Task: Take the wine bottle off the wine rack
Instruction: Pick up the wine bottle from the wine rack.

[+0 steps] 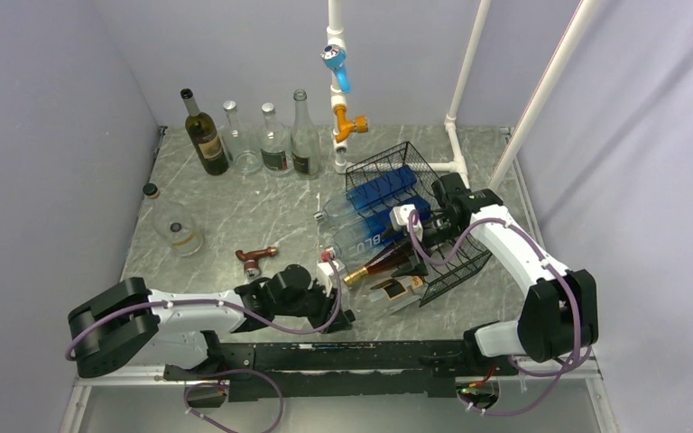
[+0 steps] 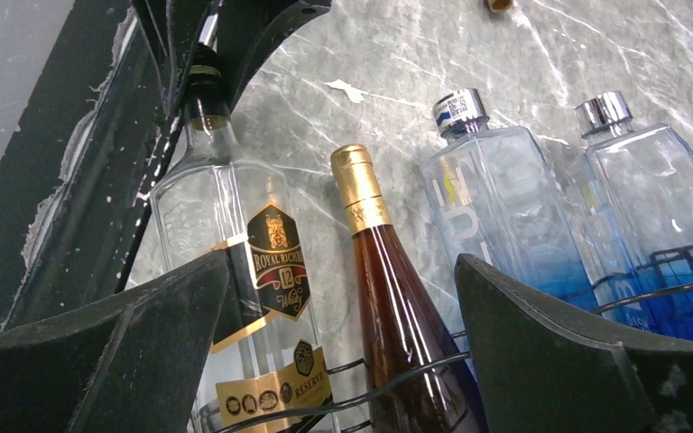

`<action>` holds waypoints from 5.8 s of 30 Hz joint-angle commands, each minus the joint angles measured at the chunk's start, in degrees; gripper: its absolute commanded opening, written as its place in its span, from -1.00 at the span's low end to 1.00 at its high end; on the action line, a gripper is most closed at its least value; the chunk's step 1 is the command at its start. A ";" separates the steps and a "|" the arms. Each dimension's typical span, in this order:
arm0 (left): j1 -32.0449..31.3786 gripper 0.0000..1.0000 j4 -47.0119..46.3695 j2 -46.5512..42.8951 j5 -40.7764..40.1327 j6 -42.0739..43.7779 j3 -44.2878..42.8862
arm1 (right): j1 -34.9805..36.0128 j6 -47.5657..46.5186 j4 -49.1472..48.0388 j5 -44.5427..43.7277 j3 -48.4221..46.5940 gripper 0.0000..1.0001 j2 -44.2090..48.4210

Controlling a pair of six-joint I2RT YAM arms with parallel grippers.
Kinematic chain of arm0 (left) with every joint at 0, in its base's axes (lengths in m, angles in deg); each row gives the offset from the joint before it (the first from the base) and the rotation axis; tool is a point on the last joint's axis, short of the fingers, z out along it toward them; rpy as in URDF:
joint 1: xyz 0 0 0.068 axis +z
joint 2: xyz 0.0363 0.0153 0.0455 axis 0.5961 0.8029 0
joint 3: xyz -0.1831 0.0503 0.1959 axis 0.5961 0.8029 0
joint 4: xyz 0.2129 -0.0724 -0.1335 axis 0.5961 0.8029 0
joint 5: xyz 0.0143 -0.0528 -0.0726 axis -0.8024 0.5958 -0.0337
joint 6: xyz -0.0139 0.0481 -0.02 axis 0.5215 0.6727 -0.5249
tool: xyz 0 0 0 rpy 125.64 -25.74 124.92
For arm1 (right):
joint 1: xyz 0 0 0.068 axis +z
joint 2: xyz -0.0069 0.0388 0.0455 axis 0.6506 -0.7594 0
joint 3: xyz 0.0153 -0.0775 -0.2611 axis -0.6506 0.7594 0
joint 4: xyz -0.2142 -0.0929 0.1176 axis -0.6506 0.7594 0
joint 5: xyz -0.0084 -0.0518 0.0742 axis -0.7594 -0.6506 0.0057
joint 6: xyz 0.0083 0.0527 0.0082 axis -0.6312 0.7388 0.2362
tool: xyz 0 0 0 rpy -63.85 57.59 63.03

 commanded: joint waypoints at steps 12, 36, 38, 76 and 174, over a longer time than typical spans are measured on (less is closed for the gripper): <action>1.35 -1.00 -0.34 -11.73 3.60 -2.57 8.06 | 8.94 -2.22 -0.05 0.82 0.48 0.99 1.22; 7.37 -1.00 7.36 -22.36 10.80 -4.91 9.83 | 33.89 11.64 -14.55 -20.02 4.76 0.99 1.77; 7.83 -1.00 7.71 -22.89 11.26 -5.21 9.99 | 35.32 11.95 -15.22 -21.08 5.07 0.99 1.69; 14.69 -1.00 4.16 -26.43 21.76 -10.19 9.26 | 46.92 21.77 -31.57 -38.52 10.66 0.76 -3.64; 11.69 0.99 -20.45 -40.96 -17.64 -8.44 13.36 | 21.28 56.36 -42.44 0.76 4.62 -1.00 -1.23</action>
